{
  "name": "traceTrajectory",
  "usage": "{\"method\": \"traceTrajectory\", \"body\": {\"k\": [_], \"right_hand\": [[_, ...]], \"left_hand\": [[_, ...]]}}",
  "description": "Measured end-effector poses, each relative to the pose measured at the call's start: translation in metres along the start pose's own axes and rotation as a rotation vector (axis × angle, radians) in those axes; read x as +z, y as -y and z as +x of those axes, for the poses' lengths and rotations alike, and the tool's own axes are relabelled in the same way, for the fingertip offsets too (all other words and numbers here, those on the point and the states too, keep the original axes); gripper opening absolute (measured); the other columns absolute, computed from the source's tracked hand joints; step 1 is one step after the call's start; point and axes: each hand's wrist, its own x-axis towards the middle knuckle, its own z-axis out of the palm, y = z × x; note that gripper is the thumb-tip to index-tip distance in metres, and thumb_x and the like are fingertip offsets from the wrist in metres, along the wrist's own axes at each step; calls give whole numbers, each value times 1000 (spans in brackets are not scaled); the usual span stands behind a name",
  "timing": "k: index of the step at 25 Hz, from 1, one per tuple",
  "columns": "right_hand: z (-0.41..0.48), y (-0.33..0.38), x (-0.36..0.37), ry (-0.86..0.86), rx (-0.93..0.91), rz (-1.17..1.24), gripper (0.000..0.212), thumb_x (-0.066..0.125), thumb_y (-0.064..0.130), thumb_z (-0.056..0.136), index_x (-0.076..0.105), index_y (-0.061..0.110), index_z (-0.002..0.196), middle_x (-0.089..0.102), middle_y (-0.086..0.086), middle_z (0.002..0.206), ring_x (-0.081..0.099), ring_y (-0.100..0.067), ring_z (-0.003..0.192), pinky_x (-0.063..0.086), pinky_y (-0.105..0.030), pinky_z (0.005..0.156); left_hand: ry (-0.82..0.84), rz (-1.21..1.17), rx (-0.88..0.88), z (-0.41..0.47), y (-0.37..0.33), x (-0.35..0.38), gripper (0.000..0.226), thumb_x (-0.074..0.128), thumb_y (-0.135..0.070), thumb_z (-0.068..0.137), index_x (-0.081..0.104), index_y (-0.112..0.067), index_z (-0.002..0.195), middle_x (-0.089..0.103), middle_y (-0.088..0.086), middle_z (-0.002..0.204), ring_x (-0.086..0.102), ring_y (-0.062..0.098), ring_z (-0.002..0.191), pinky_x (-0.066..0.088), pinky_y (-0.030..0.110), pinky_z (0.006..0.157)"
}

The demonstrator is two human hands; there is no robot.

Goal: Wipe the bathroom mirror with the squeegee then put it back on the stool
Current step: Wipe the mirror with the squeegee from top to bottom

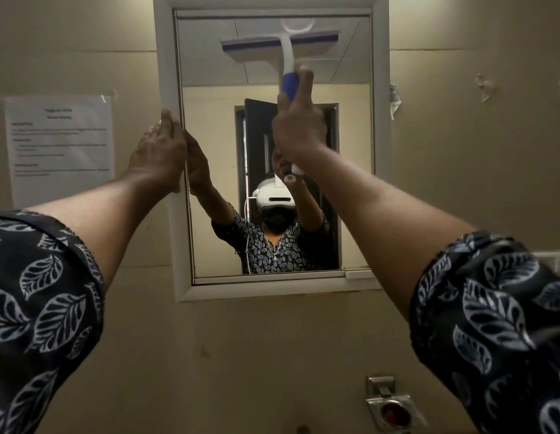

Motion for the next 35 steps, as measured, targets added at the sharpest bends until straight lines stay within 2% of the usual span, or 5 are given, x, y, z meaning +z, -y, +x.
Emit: {"method": "traceTrajectory", "body": {"k": [9,13,26,29,35], "right_hand": [[-159,-66,32,16,95,-22,54,33,33,98,4,40,144,60,-13,106,62,-22,88,48,-22,68],[-237,-80,27,114,172,-31,55,33,35,97,-5,57,132,57,2,93,54,-4,63,48,-15,55],[-321,-77,13,247,536,-88,69,40,33,95,-7,23,143,63,6,110,62,-7,87,46,-10,74],[-306,-52,-3,110,395,59,54,37,39,89,7,54,132,64,6,85,54,-2,56,45,-8,55],[-127,-24,-51,30,0,183,47,37,24,98,22,24,142,59,-6,88,63,-26,65,58,-40,58]], "left_hand": [[11,10,-4,-1,-2,0,107,76,4,70,4,2,150,-2,22,158,11,40,145,18,43,118],[9,9,5,-2,-1,-2,105,75,3,71,6,2,150,-1,23,157,13,41,144,19,44,117],[7,0,4,-2,-2,-3,107,76,4,70,5,4,150,-2,24,157,13,42,144,20,45,117],[15,-6,1,-2,-2,-4,110,78,3,68,5,3,150,-2,23,157,13,42,144,21,45,117],[4,-4,2,-1,-2,-2,107,76,4,69,6,3,150,-2,23,157,14,41,144,20,44,117]]}}
